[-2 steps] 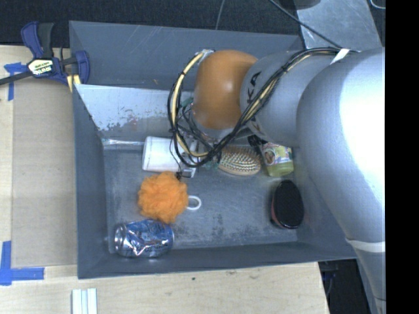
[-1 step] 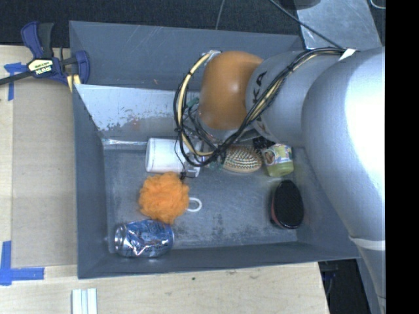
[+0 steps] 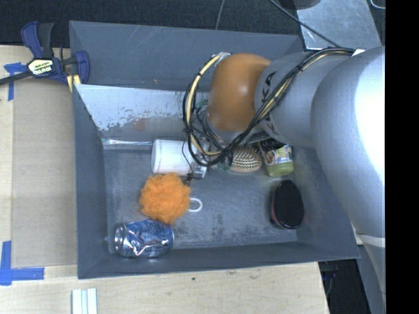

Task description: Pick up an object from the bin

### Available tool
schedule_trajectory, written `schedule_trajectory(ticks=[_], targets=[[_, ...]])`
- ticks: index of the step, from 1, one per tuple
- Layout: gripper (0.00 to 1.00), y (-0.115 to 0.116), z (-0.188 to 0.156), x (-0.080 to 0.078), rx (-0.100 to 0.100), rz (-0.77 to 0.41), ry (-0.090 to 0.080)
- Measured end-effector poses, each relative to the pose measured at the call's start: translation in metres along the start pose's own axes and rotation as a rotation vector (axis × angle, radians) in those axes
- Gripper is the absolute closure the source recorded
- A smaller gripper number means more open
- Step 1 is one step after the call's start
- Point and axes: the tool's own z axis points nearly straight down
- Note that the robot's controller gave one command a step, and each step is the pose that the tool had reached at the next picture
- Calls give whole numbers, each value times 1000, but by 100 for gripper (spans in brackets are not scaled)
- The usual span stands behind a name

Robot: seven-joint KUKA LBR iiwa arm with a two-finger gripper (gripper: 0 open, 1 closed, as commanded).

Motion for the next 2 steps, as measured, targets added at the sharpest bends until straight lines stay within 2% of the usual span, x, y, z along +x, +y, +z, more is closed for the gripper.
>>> schedule_trajectory(ticks=[1,2], targets=[[100,1,-1,0,-1,0,-1],[100,-29,-64,8,-1,-10,-10]])
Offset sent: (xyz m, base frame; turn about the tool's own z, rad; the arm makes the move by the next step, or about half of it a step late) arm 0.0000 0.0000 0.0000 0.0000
